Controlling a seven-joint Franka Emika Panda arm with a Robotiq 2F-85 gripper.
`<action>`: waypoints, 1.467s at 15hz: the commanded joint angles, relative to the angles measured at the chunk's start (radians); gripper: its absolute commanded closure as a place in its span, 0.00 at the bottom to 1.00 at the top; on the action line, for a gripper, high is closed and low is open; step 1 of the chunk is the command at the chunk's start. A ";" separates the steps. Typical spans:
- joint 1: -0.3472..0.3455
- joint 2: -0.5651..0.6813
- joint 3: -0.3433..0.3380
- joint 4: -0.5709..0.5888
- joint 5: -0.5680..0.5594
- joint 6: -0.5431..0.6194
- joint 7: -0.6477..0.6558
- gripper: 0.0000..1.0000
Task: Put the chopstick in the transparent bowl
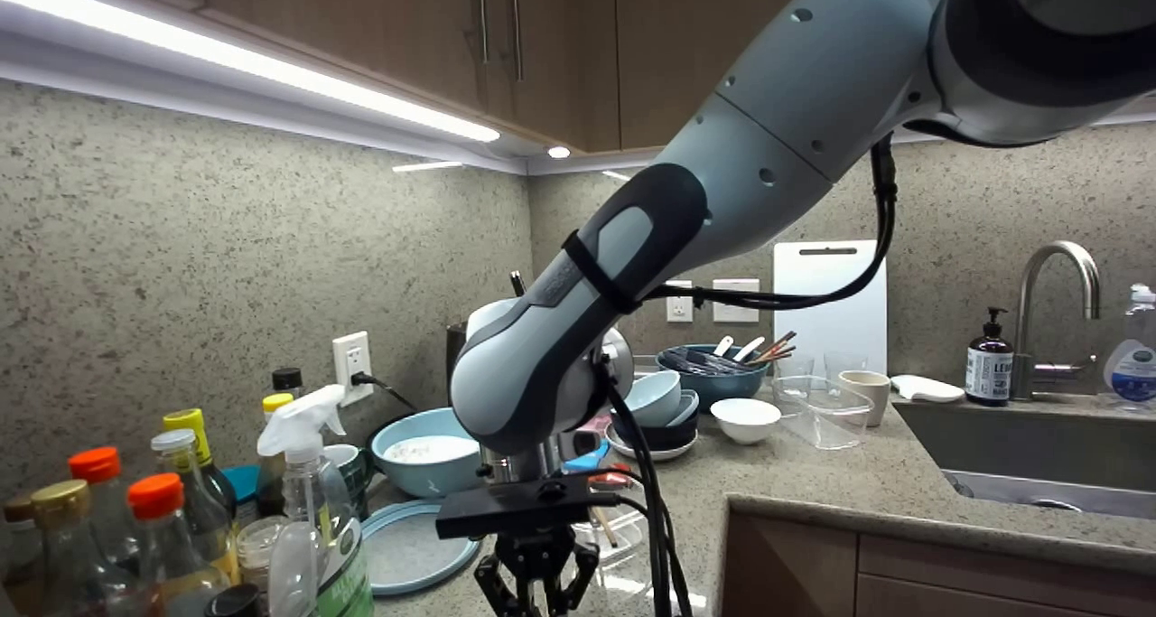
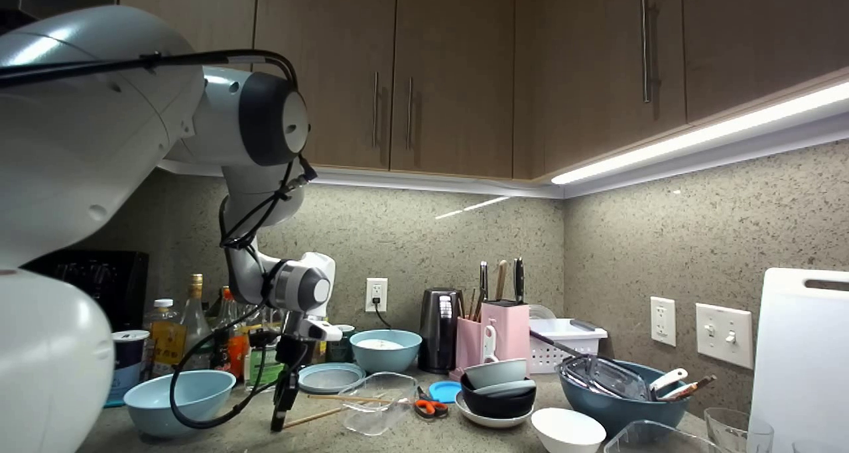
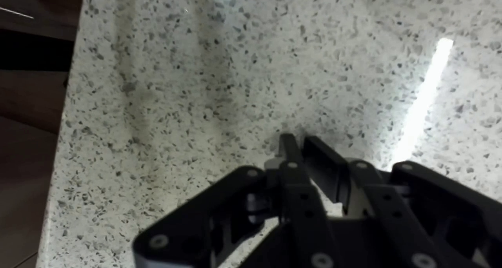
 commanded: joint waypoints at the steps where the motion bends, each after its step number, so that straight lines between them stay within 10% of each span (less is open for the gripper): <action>1: 0.028 -0.039 0.011 -0.048 -0.046 0.042 -0.027 0.91; 15: 0.191 -0.407 0.056 -0.322 -0.330 0.022 0.326 0.91; 22: 0.028 -0.584 0.113 -0.450 -0.027 -0.112 0.212 0.91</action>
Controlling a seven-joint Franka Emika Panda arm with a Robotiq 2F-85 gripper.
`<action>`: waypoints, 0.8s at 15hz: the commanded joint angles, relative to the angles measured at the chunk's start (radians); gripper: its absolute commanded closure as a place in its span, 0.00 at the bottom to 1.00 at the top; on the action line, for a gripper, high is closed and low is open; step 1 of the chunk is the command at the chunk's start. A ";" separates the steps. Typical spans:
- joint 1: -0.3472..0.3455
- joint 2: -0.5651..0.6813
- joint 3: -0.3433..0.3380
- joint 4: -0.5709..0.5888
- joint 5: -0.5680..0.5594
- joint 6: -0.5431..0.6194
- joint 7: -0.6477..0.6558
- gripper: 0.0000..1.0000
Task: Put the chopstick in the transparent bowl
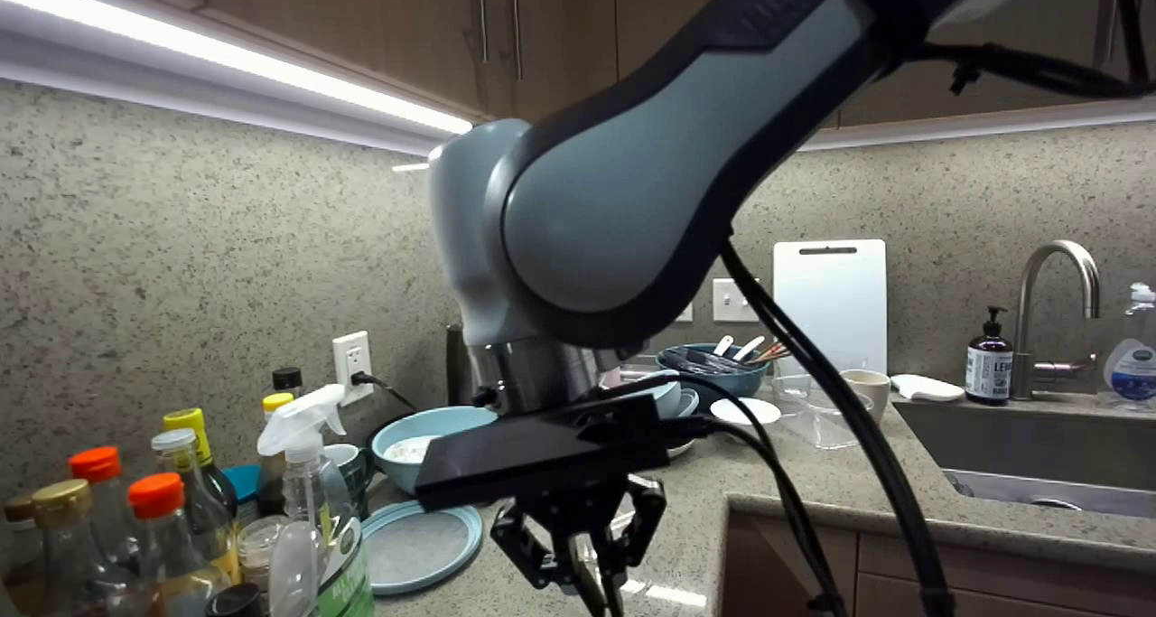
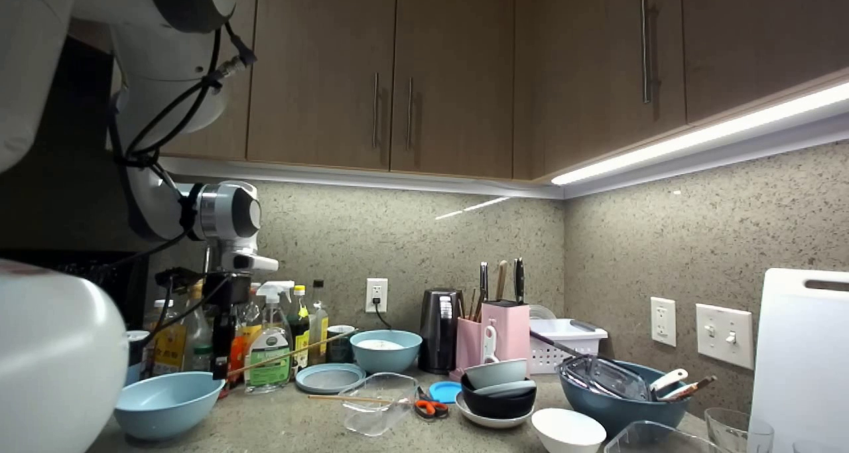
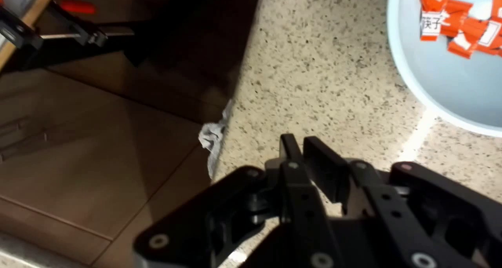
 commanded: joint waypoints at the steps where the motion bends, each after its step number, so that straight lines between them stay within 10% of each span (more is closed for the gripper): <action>1: -0.115 -0.099 0.037 -0.093 0.225 0.016 -0.179 0.91; 12: -0.177 -0.014 0.035 0.072 0.107 -0.115 -0.300 0.91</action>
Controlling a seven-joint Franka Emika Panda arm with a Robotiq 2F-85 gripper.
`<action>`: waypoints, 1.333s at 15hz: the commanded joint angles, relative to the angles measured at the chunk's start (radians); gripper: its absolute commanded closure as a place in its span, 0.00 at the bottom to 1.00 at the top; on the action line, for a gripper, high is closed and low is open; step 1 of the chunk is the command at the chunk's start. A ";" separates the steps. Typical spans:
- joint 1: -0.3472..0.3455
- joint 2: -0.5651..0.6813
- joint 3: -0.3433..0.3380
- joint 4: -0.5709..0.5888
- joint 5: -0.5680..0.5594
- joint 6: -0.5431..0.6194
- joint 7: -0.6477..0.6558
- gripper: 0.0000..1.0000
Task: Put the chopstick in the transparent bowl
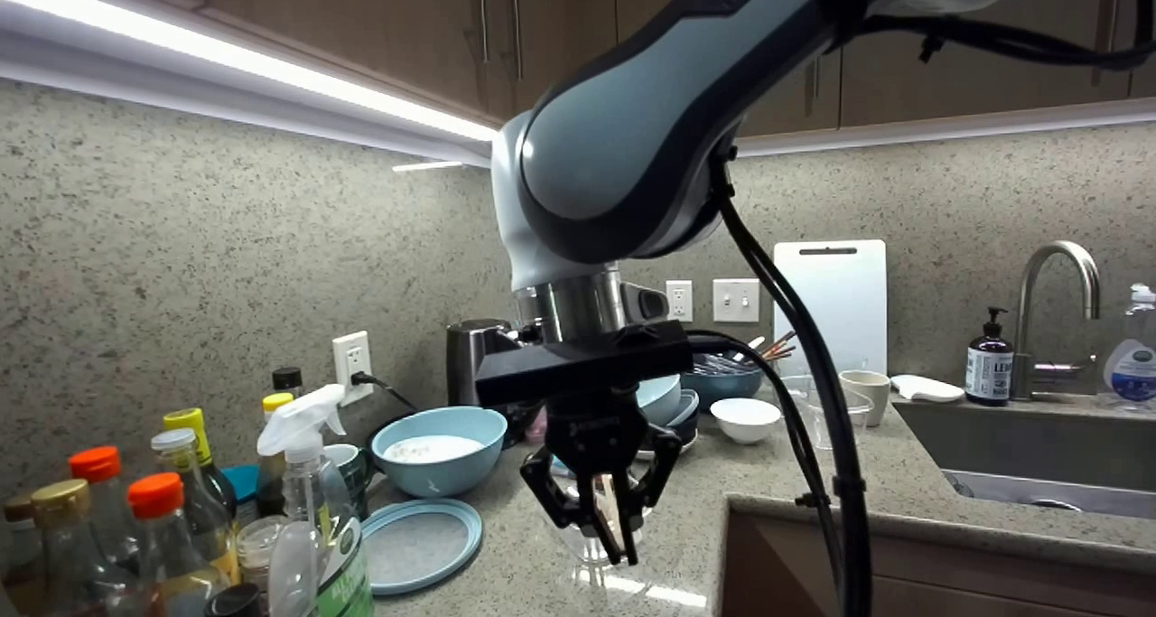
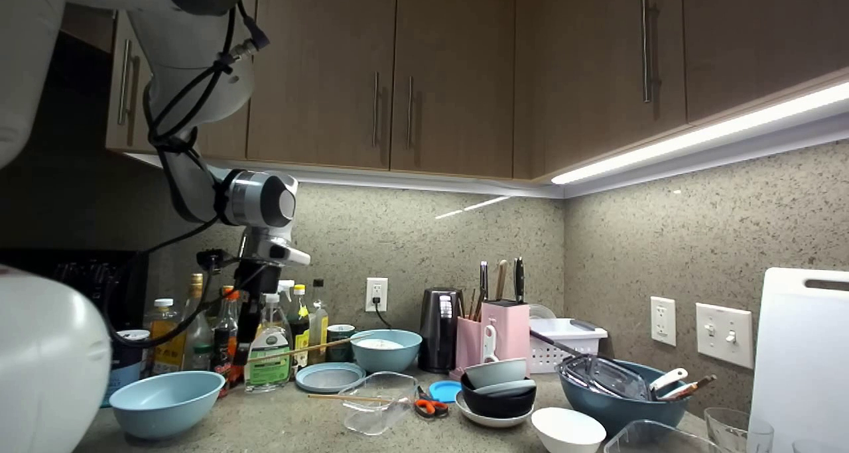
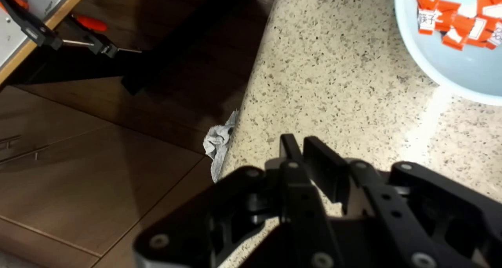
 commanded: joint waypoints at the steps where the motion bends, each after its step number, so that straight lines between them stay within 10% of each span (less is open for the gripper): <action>1: -0.040 0.028 0.004 0.067 0.001 -0.065 -0.099 0.91; 8: -0.041 0.025 0.005 0.058 0.029 -0.003 0.043 0.91; 20: -0.149 0.315 -0.060 0.434 0.179 -0.570 -0.531 0.90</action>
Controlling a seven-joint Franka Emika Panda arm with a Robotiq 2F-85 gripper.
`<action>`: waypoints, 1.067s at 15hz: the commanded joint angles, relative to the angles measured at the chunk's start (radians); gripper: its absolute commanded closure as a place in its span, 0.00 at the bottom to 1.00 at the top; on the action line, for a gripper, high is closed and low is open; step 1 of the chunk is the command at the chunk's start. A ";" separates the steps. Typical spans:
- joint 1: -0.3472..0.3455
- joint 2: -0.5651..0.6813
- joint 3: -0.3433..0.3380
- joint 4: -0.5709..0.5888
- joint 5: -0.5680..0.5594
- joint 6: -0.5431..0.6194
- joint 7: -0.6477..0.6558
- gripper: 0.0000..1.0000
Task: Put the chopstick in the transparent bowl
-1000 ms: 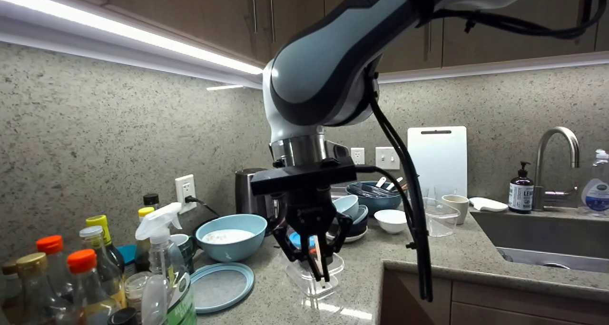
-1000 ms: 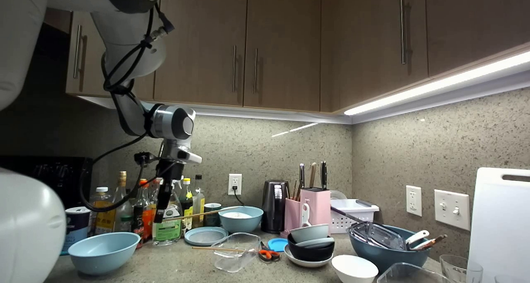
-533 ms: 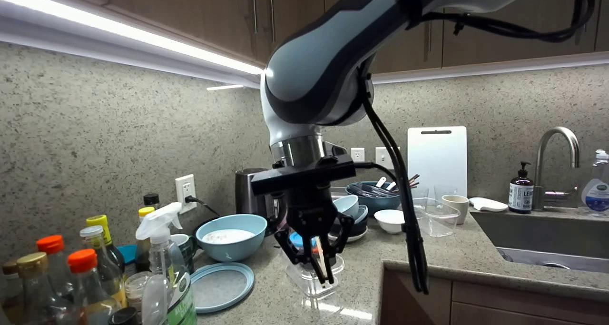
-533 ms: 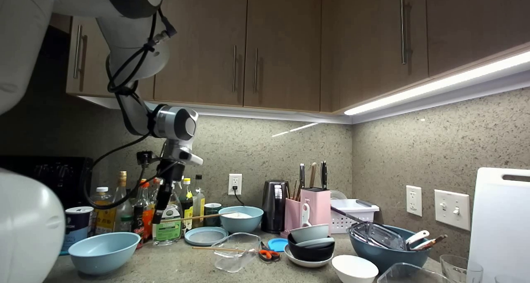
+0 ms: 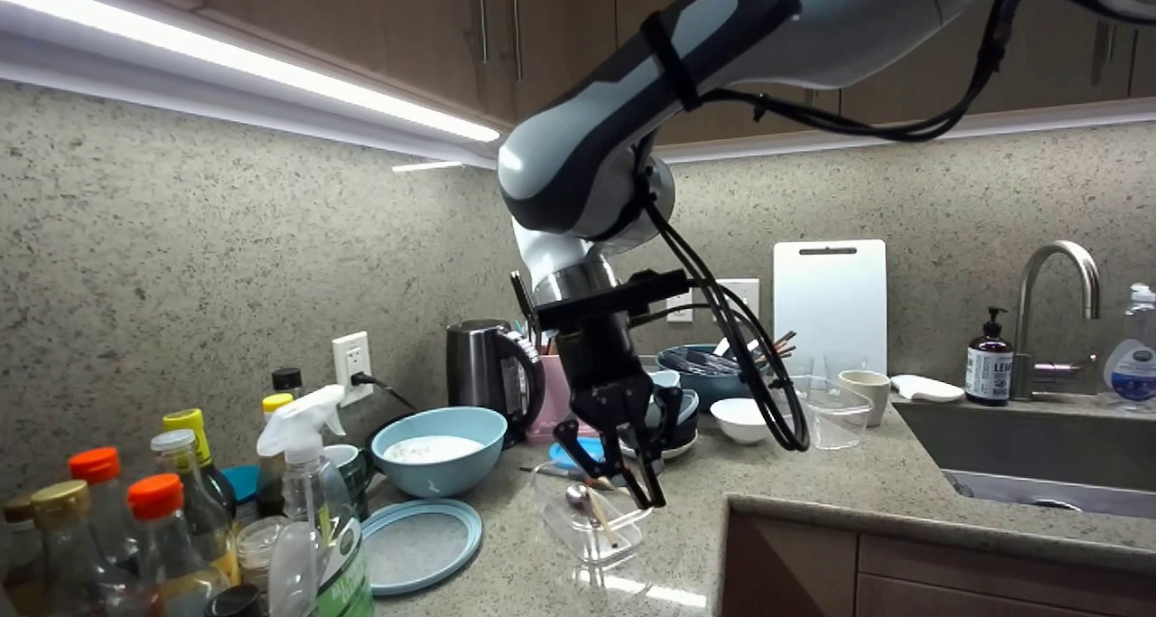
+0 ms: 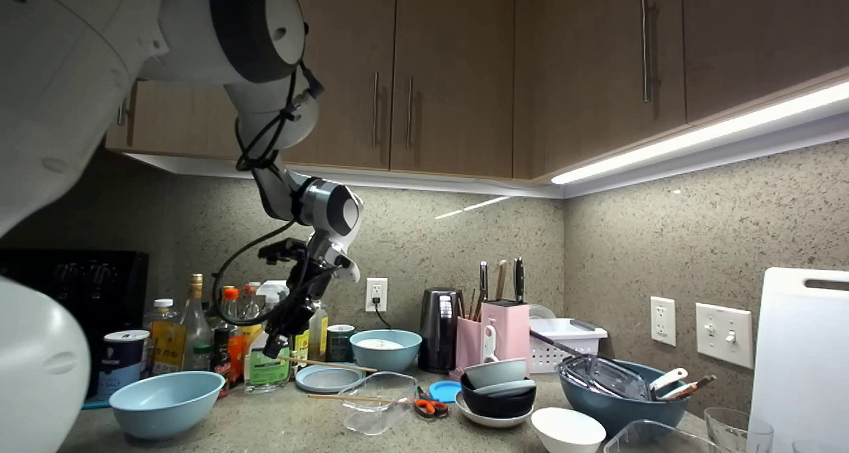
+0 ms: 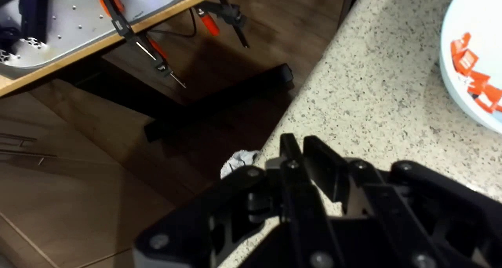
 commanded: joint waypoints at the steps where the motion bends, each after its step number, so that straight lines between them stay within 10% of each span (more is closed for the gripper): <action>1: -0.021 0.110 -0.014 0.127 0.058 -0.185 -0.095 0.90; 5: -0.017 0.203 -0.051 0.233 0.086 -0.328 -0.101 0.91; 15: 0.025 0.305 -0.124 0.363 -0.054 -0.168 -0.067 0.92; 16: 0.028 0.308 -0.125 0.367 -0.069 -0.158 -0.067 0.64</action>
